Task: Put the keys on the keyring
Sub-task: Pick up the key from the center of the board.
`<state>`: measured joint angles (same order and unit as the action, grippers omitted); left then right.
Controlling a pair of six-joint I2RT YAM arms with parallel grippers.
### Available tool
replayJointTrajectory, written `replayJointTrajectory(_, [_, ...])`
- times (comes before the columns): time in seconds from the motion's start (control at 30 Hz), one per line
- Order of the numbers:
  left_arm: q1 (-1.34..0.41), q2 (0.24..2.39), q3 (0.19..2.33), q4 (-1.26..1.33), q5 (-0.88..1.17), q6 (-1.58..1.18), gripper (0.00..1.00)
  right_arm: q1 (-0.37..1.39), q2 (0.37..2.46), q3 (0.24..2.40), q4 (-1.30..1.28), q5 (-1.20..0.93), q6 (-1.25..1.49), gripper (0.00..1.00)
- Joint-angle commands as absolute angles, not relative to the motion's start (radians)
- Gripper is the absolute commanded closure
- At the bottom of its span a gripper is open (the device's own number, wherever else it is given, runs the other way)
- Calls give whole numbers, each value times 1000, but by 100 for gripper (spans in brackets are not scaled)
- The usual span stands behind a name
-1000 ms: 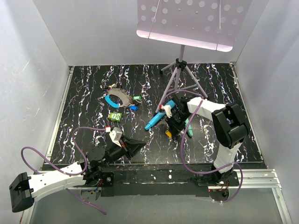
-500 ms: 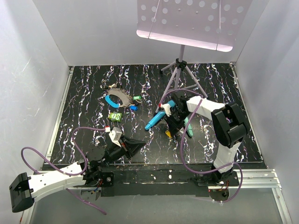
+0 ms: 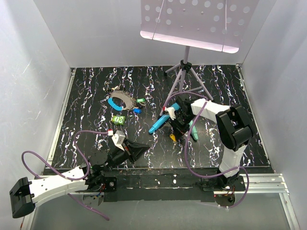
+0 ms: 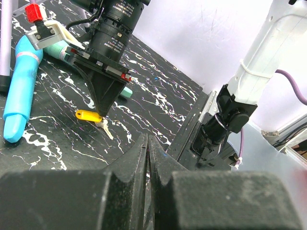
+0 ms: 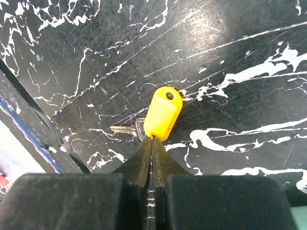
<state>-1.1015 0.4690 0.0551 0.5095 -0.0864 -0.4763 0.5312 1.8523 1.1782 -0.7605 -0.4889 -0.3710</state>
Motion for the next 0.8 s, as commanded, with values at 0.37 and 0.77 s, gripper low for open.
replayJointTrajectory(0.37, [-1097, 457, 44, 431, -34, -445, 97, 526, 1583, 1132, -709, -613, -429, 99])
replayJointTrajectory(0.77, [-1097, 341, 198, 261, -41, -341, 98, 511, 1197, 1195, -759, -882, -667, 99])
